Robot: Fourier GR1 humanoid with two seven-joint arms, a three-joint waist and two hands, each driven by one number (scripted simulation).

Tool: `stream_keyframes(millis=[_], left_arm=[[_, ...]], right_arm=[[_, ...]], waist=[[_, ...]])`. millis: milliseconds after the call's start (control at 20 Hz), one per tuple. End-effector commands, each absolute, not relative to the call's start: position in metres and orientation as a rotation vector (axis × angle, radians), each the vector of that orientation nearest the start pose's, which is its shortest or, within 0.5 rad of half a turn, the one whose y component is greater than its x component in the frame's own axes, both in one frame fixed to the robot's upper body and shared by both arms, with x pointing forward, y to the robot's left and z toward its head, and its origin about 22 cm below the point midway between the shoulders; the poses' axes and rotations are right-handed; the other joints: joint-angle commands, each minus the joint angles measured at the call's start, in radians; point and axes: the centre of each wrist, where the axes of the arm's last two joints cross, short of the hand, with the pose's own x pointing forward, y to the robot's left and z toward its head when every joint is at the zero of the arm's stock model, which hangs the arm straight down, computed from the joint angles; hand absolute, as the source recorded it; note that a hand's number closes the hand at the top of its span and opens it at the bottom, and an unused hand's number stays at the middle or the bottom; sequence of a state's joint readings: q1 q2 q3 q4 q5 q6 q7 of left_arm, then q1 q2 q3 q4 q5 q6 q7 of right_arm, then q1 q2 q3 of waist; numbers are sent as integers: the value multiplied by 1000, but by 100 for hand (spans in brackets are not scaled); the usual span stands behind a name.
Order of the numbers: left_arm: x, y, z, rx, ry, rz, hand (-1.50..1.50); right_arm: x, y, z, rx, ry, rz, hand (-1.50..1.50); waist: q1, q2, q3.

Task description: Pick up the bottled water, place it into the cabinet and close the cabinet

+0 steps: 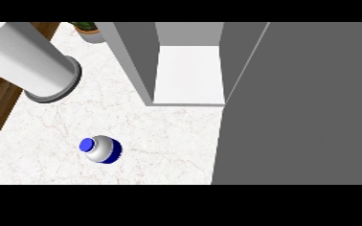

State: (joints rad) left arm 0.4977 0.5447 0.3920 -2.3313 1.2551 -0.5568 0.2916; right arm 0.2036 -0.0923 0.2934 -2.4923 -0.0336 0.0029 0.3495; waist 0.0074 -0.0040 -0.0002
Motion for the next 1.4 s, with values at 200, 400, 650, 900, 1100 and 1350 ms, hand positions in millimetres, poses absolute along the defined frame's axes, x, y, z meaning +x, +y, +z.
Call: stream_keyframes(millis=[200, 400, 650, 900, 1100, 1350], left_arm=[[94, 346, 183, -710, -1713, -282, -150], [107, 353, 165, -696, -1726, -264, -150], [107, 350, 175, -663, -1722, -282, -150], [127, 355, 154, -639, -1714, -260, -150], [141, 346, 142, -630, -1705, -263, -150], [161, 332, 121, -592, -1693, -252, -150]], right_arm=[[95, -203, 198, 263, -1982, 162, -150], [97, -199, 195, 251, -1964, 165, -150], [101, -211, 198, 224, -1983, 178, -150], [86, -201, 207, 253, -1954, 163, -150], [93, -200, 198, 251, -1954, 189, -150], [92, -194, 202, 255, -1957, 171, -150]], waist=[[-2, -1, 0], [-11, 1, 0], [-9, 1, 1], [-19, 1, -1], [-19, 2, 0], [-21, 2, -1]])
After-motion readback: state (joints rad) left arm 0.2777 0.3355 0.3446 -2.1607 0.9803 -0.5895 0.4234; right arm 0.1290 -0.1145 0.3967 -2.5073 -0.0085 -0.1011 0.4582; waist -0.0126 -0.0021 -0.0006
